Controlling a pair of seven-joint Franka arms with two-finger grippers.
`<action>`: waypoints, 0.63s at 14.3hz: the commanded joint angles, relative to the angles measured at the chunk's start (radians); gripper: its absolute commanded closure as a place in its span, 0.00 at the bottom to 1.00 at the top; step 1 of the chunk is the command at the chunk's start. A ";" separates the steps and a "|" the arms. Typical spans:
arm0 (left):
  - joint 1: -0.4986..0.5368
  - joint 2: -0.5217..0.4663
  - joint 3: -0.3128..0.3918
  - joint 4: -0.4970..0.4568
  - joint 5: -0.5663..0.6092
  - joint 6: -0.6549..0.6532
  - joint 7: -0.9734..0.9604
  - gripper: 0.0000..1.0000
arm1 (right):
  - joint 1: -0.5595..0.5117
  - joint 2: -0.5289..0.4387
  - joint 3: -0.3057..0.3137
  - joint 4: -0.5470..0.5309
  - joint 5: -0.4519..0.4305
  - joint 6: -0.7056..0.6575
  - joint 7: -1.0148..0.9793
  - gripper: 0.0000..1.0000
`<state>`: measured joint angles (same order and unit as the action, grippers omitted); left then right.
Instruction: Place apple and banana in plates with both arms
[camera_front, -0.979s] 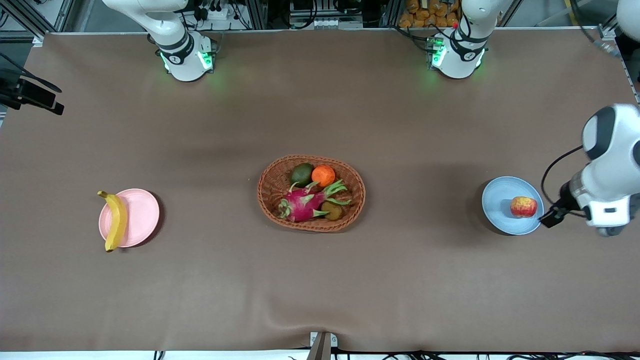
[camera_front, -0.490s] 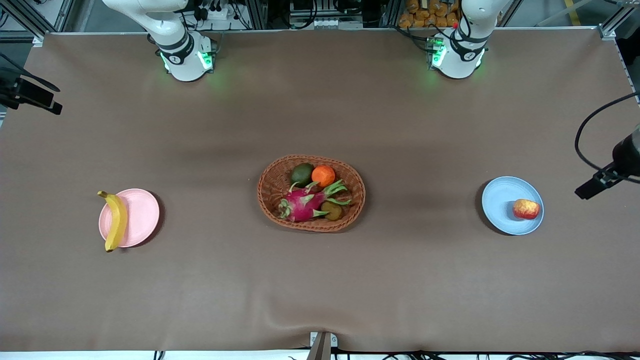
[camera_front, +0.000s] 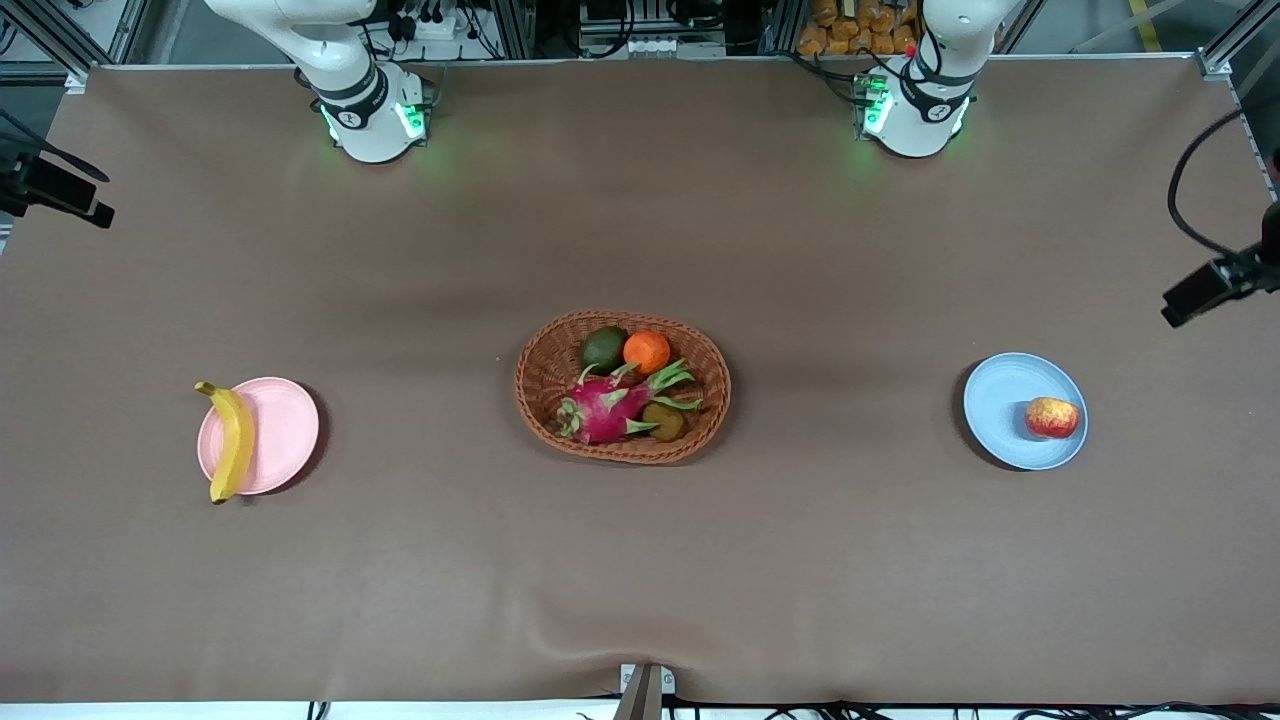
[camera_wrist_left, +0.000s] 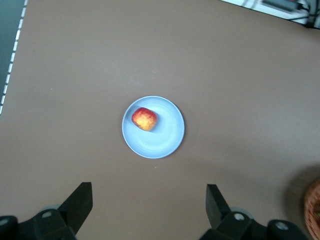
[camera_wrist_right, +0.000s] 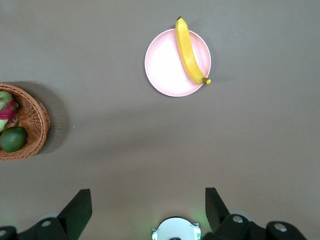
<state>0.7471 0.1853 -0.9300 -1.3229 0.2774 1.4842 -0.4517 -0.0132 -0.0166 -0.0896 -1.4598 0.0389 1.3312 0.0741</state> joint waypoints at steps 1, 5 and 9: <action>-0.123 -0.110 0.221 -0.015 -0.195 -0.018 0.048 0.00 | -0.011 0.006 0.007 0.021 -0.002 -0.009 -0.011 0.00; -0.585 -0.193 0.742 -0.064 -0.313 -0.068 0.093 0.00 | -0.016 0.006 0.004 0.029 -0.002 -0.009 -0.011 0.00; -0.713 -0.340 0.882 -0.249 -0.313 -0.029 0.099 0.00 | -0.024 0.006 0.005 0.027 -0.001 -0.009 -0.011 0.00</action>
<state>0.0814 -0.0400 -0.1126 -1.4256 -0.0173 1.4124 -0.3762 -0.0216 -0.0166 -0.0905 -1.4530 0.0389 1.3313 0.0741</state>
